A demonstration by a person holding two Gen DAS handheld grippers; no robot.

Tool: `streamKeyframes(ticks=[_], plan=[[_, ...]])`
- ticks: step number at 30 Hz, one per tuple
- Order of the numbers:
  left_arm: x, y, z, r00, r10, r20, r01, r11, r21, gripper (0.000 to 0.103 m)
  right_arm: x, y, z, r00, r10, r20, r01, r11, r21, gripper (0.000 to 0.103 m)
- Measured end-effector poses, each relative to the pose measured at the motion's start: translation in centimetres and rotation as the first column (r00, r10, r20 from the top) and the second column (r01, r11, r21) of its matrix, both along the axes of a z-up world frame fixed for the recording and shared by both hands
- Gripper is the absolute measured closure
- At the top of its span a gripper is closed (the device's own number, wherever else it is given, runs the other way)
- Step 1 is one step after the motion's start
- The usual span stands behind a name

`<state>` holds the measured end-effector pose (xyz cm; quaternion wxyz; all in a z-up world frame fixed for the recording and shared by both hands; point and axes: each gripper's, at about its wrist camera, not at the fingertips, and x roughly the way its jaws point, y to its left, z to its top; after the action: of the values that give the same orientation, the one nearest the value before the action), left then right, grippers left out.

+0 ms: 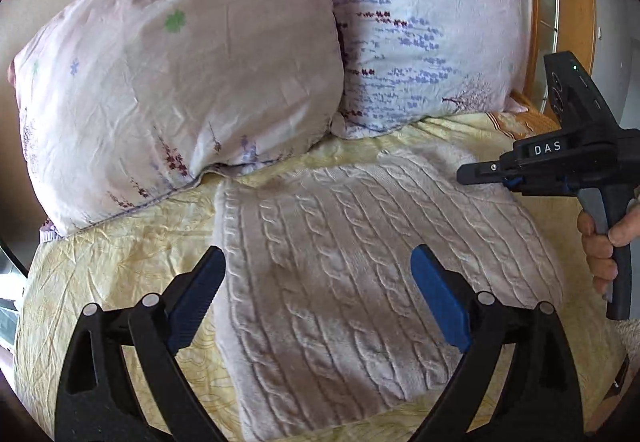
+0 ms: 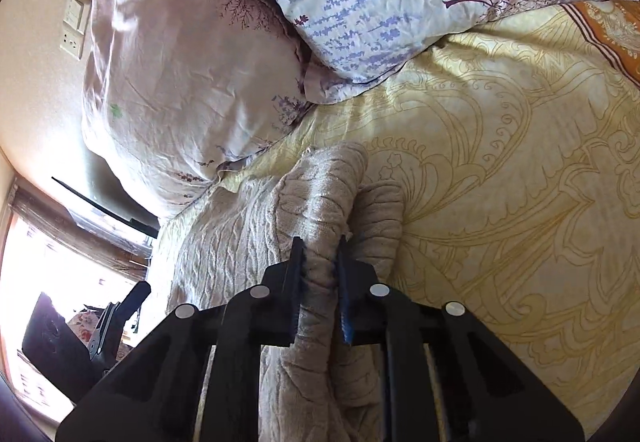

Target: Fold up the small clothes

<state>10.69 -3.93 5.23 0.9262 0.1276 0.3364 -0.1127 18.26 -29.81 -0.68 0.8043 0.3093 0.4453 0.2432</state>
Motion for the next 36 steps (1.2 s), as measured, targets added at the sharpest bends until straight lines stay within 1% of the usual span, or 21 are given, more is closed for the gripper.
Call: streamKeyframes(ticks=[1, 3, 5, 7, 10, 16, 21, 25, 29, 32, 33, 36], plan=[[0.3, -0.1, -0.5, 1.0, 0.005, -0.02, -0.005, 1.0, -0.002, 0.009, -0.1, 0.0, 0.1, 1.0, -0.005, 0.015, 0.005, 1.0, -0.009, 0.092], [0.5, 0.0, -1.3, 0.999, 0.007, -0.041, -0.007, 1.0, -0.007, 0.009, -0.2, -0.1, 0.6, 0.999, -0.024, 0.044, 0.025, 0.999, -0.024, 0.093], [0.4, 0.0, -1.9, 0.999, 0.006, -0.04, -0.006, 1.0, 0.007, 0.009, 0.0, -0.1, 1.2, 0.998, -0.028, 0.062, 0.032, 0.998, -0.05, 0.094], [0.2, -0.1, -2.2, 0.999, 0.004, -0.035, -0.003, 1.0, 0.02, 0.009, 0.2, 0.3, 1.4, 0.997, -0.029, 0.068, 0.035, 0.995, -0.095, 0.094], [0.4, -0.2, -2.3, 0.999, 0.0, -0.036, 0.0, 1.0, 0.017, 0.009, 0.8, 0.7, 1.1, 0.997, -0.035, 0.061, 0.044, 0.989, -0.141, 0.094], [0.7, -0.4, -2.6, 0.999, -0.012, -0.042, 0.013, 1.0, 0.023, 0.007, 1.8, 0.2, 0.1, 0.998, -0.062, 0.029, 0.066, 0.986, -0.153, 0.094], [1.3, -0.7, -3.1, 0.998, -0.023, -0.061, 0.024, 1.0, 0.013, 0.005, 2.5, -0.2, -0.9, 0.998, -0.061, -0.01, 0.059, 0.989, -0.136, 0.094], [1.9, -0.9, -3.7, 0.996, -0.028, -0.088, 0.029, 1.0, 0.003, 0.005, 2.5, 0.4, -1.0, 0.999, -0.047, -0.003, 0.046, 0.984, -0.171, 0.094], [2.7, -1.0, -4.0, 0.992, -0.026, -0.122, 0.023, 1.0, -0.021, 0.002, 3.1, 0.6, -1.3, 0.999, -0.041, -0.019, 0.037, 0.983, -0.179, 0.094], [3.1, -1.2, -4.2, 0.991, -0.024, -0.129, 0.021, 0.999, -0.024, 0.002, 3.3, 0.8, -1.3, 0.999, -0.036, -0.025, 0.031, 0.981, -0.193, 0.093], [3.1, -1.1, -4.1, 0.991, -0.027, -0.129, 0.024, 0.999, -0.029, 0.002, 3.2, 0.7, -1.0, 0.999, -0.036, -0.025, 0.031, 0.98, -0.198, 0.093], [1.8, 0.5, -2.8, 0.995, -0.044, -0.095, 0.035, 0.995, -0.095, 0.005, 1.0, -0.3, 0.3, 0.999, -0.042, 0.009, 0.043, 0.987, -0.152, 0.081]])
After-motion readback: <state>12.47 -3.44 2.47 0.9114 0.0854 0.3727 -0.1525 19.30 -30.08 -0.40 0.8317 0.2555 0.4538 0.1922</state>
